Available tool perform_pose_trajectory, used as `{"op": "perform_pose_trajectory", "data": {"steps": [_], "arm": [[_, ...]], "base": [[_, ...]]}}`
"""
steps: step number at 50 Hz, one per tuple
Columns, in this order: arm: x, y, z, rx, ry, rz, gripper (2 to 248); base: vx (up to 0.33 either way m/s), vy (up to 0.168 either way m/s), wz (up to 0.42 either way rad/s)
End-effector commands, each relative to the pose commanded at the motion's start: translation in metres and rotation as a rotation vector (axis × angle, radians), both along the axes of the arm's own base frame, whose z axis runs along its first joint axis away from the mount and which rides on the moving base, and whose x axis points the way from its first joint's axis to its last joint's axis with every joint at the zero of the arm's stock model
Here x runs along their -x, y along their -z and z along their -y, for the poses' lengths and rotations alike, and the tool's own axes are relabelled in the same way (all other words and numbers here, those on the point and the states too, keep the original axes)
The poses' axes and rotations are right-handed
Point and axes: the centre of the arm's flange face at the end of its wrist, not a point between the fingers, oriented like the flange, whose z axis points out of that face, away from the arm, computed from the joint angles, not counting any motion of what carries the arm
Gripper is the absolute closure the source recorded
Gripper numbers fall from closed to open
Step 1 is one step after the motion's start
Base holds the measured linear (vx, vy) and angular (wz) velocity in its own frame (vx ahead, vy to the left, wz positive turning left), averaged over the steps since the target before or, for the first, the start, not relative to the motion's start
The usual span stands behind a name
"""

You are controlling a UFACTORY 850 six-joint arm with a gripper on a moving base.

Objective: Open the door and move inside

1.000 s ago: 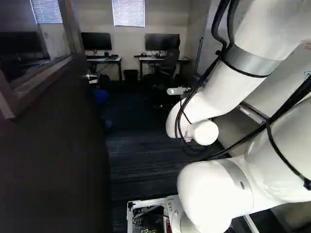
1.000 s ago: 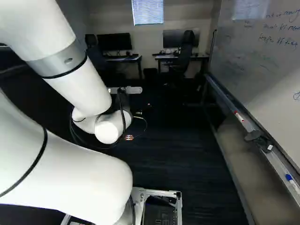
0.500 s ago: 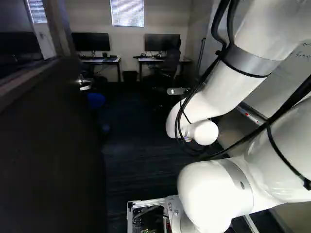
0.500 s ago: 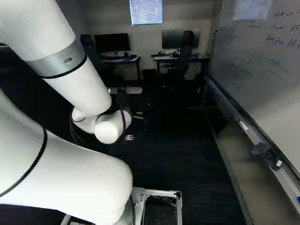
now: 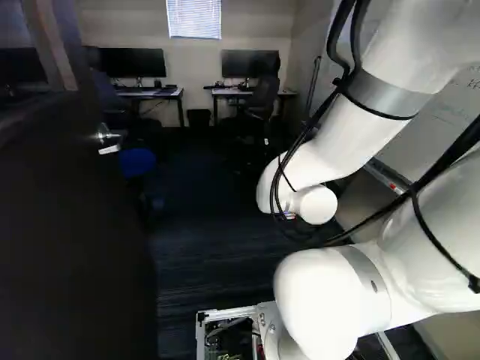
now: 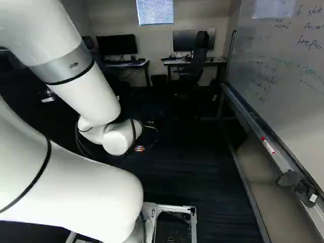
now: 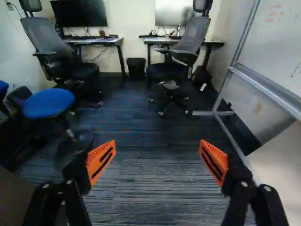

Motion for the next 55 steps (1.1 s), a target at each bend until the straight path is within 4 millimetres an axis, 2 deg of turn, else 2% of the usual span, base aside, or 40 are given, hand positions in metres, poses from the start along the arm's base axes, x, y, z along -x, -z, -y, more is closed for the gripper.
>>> {"op": "perform_pose_trajectory", "data": {"steps": [55], "arm": [[0.0000, 0.0000, 0.0000, 0.000, 0.000, 0.000, 3]], "base": [[0.216, -0.042, -0.014]]}}
